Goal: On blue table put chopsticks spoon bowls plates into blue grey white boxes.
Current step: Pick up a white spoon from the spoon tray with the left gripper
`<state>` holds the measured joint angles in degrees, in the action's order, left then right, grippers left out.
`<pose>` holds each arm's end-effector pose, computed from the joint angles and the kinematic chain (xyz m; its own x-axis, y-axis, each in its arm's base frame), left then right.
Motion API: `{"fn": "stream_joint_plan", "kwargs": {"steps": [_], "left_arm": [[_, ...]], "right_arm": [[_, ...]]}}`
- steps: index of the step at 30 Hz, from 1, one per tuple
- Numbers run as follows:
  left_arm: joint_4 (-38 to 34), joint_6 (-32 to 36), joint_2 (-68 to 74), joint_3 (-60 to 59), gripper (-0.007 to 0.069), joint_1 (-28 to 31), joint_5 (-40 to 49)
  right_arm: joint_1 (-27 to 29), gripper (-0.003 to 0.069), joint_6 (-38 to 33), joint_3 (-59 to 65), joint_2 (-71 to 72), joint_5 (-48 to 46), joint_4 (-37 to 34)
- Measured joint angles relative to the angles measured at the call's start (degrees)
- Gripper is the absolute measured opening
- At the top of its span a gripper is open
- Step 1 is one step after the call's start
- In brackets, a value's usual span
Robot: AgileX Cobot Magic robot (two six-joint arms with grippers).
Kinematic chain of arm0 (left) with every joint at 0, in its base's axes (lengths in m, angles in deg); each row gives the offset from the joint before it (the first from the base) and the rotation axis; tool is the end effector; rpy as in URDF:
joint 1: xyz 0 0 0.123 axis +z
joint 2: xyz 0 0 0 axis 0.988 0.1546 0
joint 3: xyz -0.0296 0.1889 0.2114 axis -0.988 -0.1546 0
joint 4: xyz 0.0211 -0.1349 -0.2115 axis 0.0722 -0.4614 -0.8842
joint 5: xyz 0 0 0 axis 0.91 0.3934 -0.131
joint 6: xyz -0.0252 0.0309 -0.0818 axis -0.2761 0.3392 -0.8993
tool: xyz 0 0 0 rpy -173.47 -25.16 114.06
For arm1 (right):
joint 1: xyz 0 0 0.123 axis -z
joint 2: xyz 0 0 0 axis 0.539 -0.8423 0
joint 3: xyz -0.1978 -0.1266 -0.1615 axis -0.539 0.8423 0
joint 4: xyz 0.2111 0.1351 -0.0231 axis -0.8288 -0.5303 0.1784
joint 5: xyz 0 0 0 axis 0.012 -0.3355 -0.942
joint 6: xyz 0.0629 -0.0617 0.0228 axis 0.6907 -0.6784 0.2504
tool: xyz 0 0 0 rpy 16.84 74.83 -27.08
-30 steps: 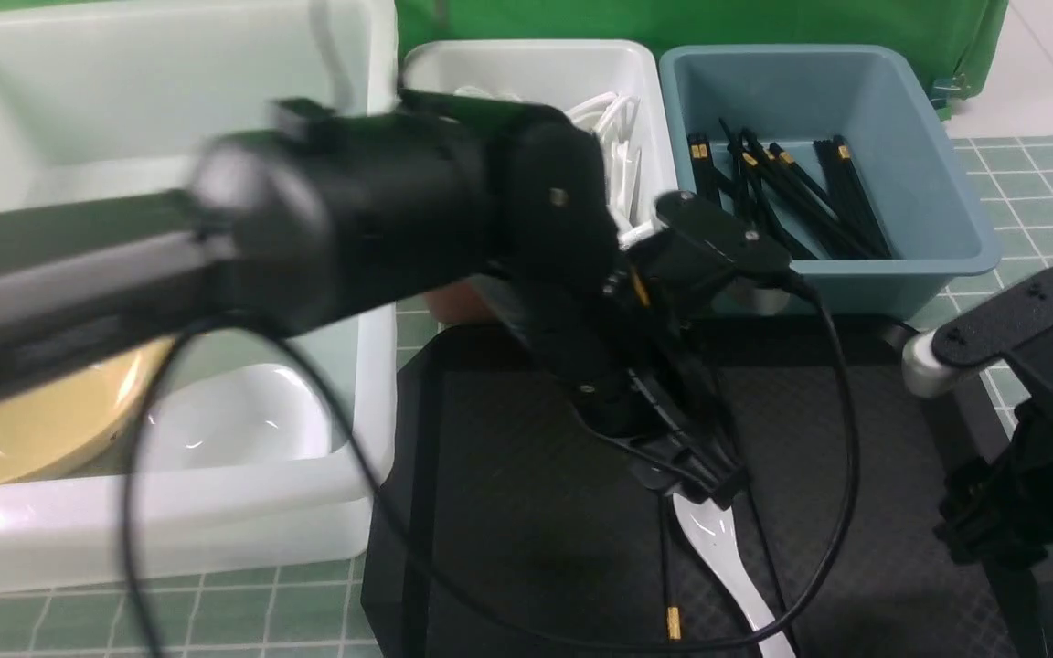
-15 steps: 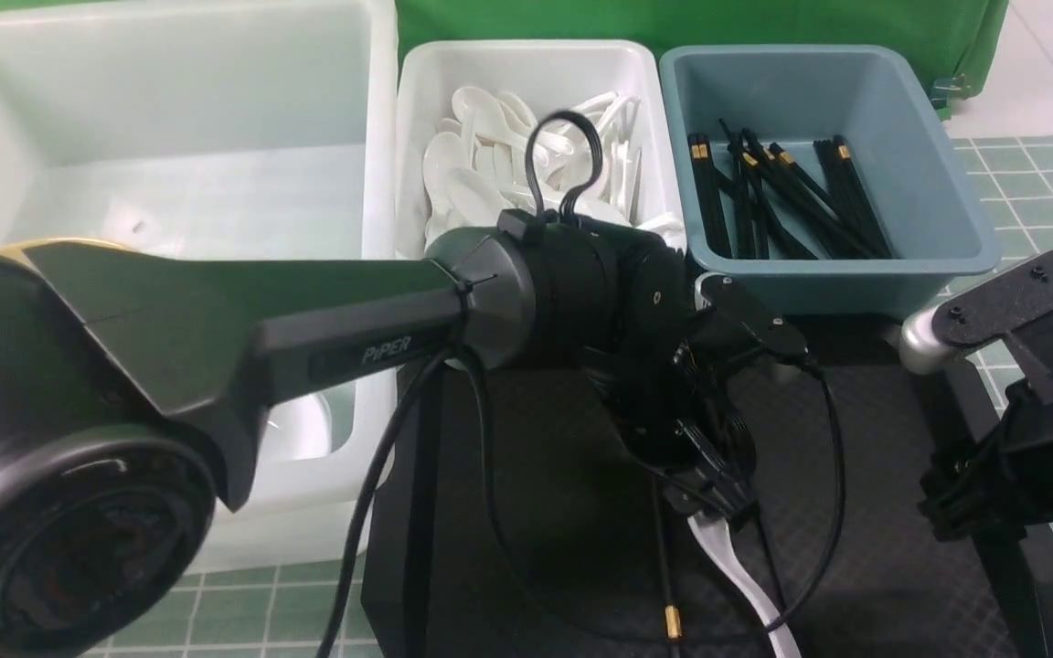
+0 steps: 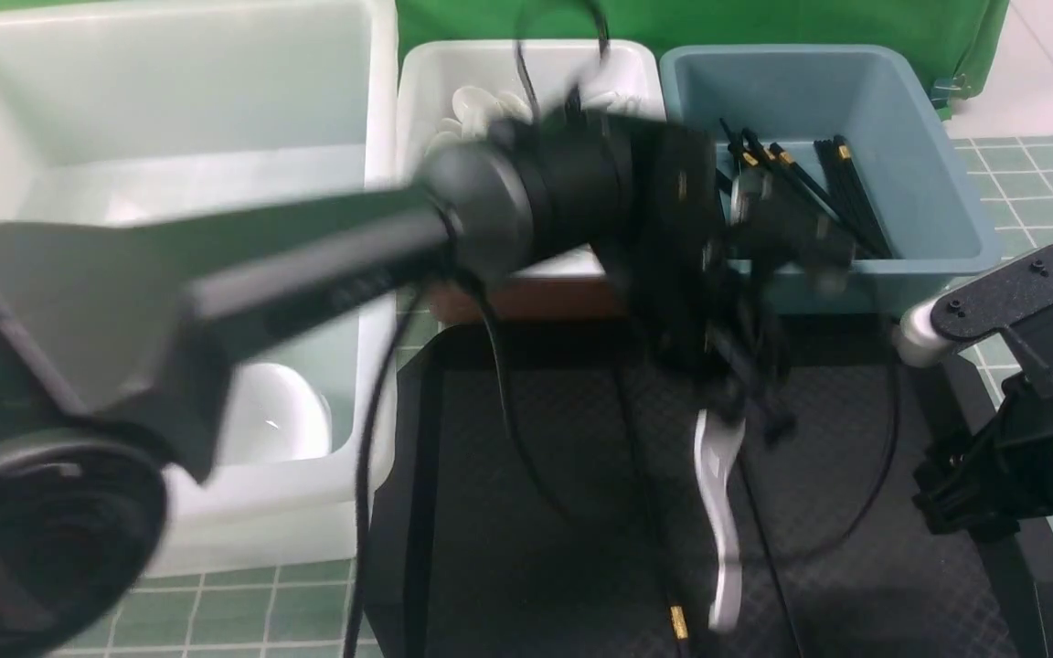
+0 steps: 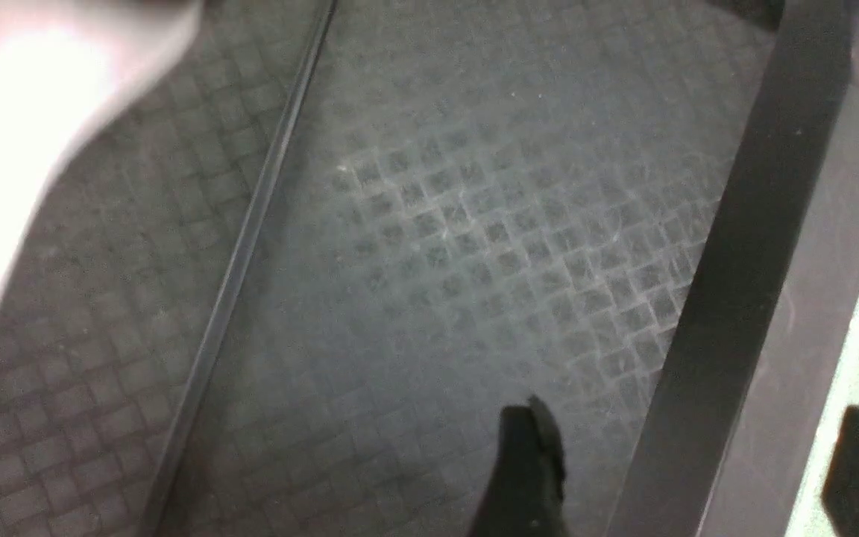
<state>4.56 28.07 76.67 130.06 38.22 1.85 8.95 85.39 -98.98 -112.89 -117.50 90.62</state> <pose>0.3233 -0.3208 0.2621 -0.4010 0.7716 -0.4938 0.8867 0.4623 0.0024 0.2126 0.0752 0.2419 -0.7893 -0.3610 -0.4967 -0.3232 0.9320 -0.1639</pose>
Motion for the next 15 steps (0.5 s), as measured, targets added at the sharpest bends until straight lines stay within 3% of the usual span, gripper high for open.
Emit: {"fn": "stream_joint_plan", "kwargs": {"steps": [5,11,15], "left_arm": [[3.77,-4.82,-1.99,8.01,0.0039,6.84,-2.39],[4.88,-15.89,-0.02,10.43,0.0042,18.69,-20.86],[5.10,-17.34,4.25,10.43,0.0133,21.80,-24.34]], "right_arm": [[0.00,0.0538,0.00,0.00,0.00,0.05,-0.06],[0.00,0.0538,0.00,0.04,0.00,1.37,-1.85],[0.00,0.0538,0.00,0.04,0.00,1.75,-2.34]]}}
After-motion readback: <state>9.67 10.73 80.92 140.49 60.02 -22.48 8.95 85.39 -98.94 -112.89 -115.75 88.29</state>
